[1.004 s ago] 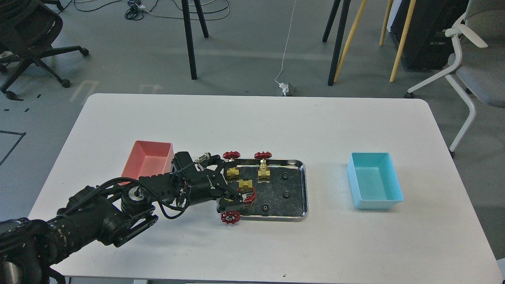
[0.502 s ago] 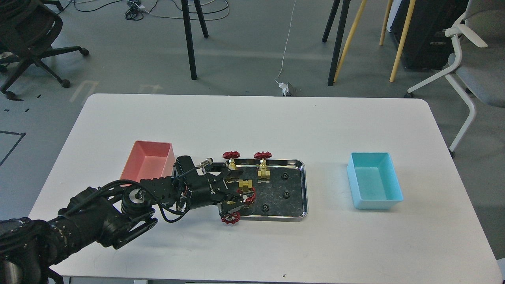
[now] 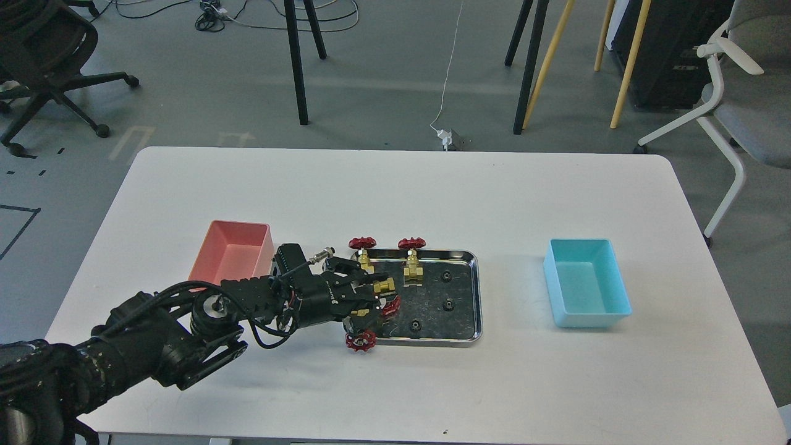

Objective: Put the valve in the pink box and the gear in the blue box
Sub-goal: 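Lower the left gripper and grasp a red-handled brass valve, then carry the valve to the pink box and release it inside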

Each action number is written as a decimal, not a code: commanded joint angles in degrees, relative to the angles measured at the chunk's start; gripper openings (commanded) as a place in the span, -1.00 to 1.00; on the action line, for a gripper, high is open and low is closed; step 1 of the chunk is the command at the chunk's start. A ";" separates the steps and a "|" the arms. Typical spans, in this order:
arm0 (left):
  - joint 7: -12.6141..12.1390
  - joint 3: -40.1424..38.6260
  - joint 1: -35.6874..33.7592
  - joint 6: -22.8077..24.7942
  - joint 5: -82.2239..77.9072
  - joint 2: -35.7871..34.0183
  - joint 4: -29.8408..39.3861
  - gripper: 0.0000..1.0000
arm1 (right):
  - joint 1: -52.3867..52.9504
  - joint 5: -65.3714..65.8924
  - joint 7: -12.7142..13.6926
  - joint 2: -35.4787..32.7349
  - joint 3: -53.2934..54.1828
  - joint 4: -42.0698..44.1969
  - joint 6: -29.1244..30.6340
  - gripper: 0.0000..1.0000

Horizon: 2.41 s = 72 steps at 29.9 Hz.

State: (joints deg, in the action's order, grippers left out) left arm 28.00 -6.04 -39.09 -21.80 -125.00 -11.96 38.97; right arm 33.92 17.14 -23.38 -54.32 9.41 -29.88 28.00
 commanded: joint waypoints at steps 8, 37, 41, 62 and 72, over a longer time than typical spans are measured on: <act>0.00 0.50 -0.45 1.05 0.89 -1.31 3.65 -0.50 | 0.09 0.09 0.09 0.09 -0.10 1.48 0.00 0.99; 0.00 -0.29 -4.68 8.35 27.71 -30.85 16.05 -0.45 | 2.64 0.09 0.62 4.75 -0.10 4.57 0.00 0.99; 0.00 -0.20 -2.22 8.27 27.79 -31.11 15.18 -0.44 | 3.69 0.18 0.79 4.83 -0.19 4.57 0.00 0.99; 0.00 -0.20 3.50 3.87 31.04 -28.22 8.32 -0.27 | 4.57 0.35 0.79 4.75 -0.19 4.57 0.00 0.99; 0.00 -5.55 1.31 4.31 46.23 -26.19 9.46 0.91 | 7.12 0.26 0.79 4.39 -0.19 4.48 0.00 0.99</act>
State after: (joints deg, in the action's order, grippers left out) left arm 28.00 -8.29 -36.49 -17.98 -84.86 -38.28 47.95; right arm 40.23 17.50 -22.59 -49.90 9.18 -25.27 28.00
